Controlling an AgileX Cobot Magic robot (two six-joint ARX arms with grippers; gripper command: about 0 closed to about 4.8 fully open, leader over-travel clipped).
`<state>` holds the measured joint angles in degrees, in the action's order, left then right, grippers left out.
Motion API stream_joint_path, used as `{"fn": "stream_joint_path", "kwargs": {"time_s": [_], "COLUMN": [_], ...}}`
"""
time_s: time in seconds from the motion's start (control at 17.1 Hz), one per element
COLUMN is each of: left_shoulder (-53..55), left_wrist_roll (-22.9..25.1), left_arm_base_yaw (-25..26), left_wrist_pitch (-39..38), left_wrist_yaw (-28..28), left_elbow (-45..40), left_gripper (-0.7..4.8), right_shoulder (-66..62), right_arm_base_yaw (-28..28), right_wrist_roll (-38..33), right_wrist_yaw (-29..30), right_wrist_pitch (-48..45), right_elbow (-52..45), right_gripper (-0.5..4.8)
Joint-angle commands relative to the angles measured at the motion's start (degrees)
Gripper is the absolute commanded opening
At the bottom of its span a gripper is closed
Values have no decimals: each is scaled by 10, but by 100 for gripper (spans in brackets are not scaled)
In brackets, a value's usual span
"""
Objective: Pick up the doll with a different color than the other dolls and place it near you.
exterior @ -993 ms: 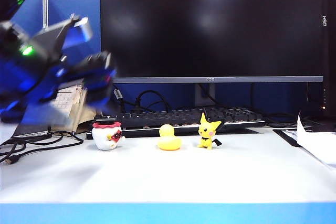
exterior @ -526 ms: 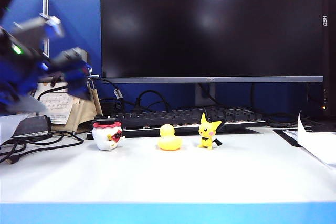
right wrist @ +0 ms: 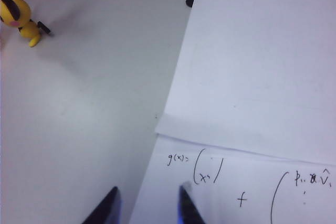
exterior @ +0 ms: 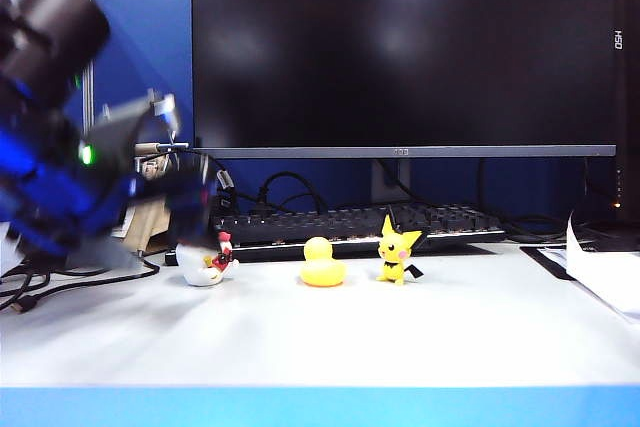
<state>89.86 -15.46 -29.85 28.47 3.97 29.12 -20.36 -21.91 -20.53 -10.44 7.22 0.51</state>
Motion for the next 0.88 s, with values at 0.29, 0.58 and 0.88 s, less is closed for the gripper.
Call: {"fn": "stream_joint_path", "kwargs": {"time_s": [0.29, 0.58, 0.88], "left_shoulder": [44, 113, 124], "left_wrist_roll": [-2, -10, -2], "left_arm_base_yaw": [0, 0, 1], "left_wrist_pitch": [29, -18, 16], "left_wrist_yaw": [-19, -41, -2], "left_elbow": [29, 117, 124], "left_gripper": [479, 479, 479], "right_shoulder": [-1, -1, -1], "right_arm_base_yaw": [0, 0, 0], "right_wrist_roll": [-3, -3, -3], "right_wrist_yaw": [0, 0, 0], "right_wrist_pitch": [-7, -6, -6], "right_elbow": [-2, -2, -2], "right_gripper": [144, 144, 144]}}
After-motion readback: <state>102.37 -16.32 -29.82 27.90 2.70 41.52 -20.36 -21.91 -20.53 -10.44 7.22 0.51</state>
